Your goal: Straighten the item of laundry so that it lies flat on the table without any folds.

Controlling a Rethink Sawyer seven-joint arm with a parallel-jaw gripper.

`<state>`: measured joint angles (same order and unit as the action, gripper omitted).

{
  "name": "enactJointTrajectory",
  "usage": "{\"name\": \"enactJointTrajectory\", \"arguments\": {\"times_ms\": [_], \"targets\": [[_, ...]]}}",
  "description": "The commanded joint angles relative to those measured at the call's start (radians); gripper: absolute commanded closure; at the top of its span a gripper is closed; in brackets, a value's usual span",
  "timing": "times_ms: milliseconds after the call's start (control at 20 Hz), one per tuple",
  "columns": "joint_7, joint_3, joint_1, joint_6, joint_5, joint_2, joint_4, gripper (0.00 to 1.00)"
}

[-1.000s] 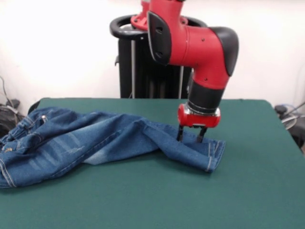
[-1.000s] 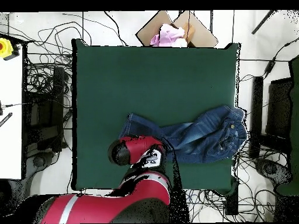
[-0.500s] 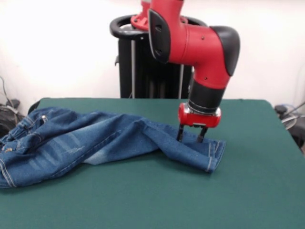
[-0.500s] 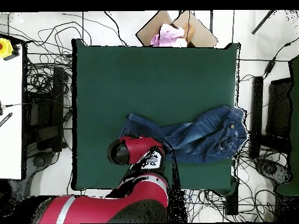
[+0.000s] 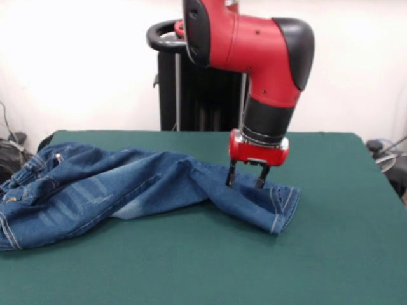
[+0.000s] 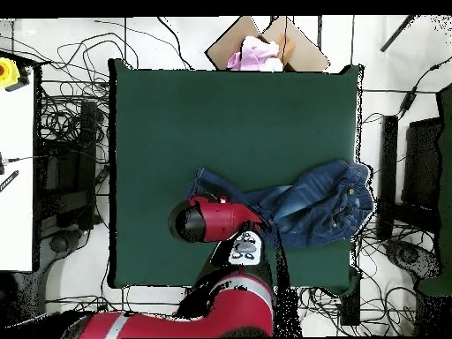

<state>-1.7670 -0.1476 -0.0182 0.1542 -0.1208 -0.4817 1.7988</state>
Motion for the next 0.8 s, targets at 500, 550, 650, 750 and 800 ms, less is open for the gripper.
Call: {"name": "enactJointTrajectory", "arguments": {"times_ms": [500, 550, 650, 750, 800], "targets": [[-0.144, 0.099, -0.036, 0.005, 0.074, 0.09, -0.176, 0.0], [-0.142, 0.113, -0.042, -0.023, 0.071, 0.117, -0.192, 0.0], [-0.145, 0.118, -0.043, -0.044, 0.069, 0.139, -0.209, 0.0], [-0.147, 0.123, -0.043, -0.066, 0.066, 0.162, -0.226, 0.0], [-0.148, 0.126, -0.044, -0.076, 0.065, 0.173, -0.234, 0.0]]}}
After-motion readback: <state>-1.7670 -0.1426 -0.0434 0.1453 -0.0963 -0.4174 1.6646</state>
